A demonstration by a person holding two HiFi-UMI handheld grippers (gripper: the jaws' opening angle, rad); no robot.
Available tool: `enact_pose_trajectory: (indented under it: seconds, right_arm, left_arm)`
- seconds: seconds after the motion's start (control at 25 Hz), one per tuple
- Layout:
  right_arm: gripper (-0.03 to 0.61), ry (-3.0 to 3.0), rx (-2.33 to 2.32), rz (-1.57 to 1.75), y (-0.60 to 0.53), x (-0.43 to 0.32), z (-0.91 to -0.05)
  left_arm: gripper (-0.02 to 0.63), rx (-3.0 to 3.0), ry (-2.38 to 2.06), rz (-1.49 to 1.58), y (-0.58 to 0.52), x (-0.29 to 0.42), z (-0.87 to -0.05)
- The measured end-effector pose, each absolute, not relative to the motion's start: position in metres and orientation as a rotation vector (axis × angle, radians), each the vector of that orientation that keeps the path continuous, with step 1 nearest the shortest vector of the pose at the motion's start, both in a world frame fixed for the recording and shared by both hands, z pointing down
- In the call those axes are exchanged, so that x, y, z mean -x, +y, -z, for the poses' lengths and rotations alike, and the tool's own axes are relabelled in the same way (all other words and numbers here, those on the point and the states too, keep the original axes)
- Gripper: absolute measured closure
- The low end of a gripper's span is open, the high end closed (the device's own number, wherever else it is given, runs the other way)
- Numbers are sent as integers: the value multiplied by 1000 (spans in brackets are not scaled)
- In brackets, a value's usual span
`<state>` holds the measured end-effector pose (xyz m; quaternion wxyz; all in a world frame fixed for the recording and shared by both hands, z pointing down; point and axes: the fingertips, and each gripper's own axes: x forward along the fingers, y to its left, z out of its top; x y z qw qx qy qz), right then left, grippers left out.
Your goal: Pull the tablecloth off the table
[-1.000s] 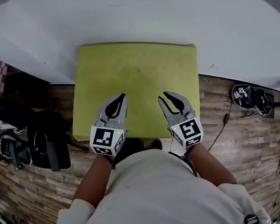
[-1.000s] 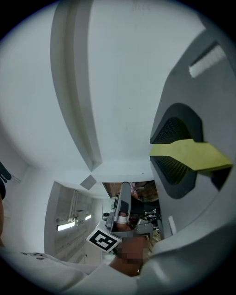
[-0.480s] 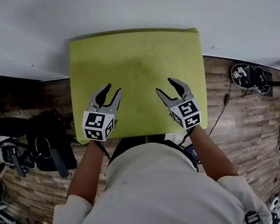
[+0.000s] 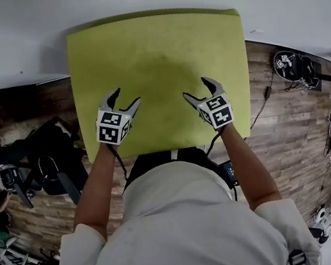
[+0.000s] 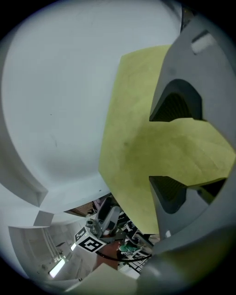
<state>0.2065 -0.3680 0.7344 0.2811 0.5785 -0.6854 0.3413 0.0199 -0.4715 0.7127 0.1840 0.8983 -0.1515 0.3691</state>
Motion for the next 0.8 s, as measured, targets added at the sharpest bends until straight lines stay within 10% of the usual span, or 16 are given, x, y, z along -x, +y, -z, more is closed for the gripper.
enact_pose_trajectory:
  seconds: [0.8]
  right_arm:
    - [181,-1631,-1411,-956,-350,-217,-826]
  left_arm:
    - [318,-2499,-373,-1408,-463,-6,-822]
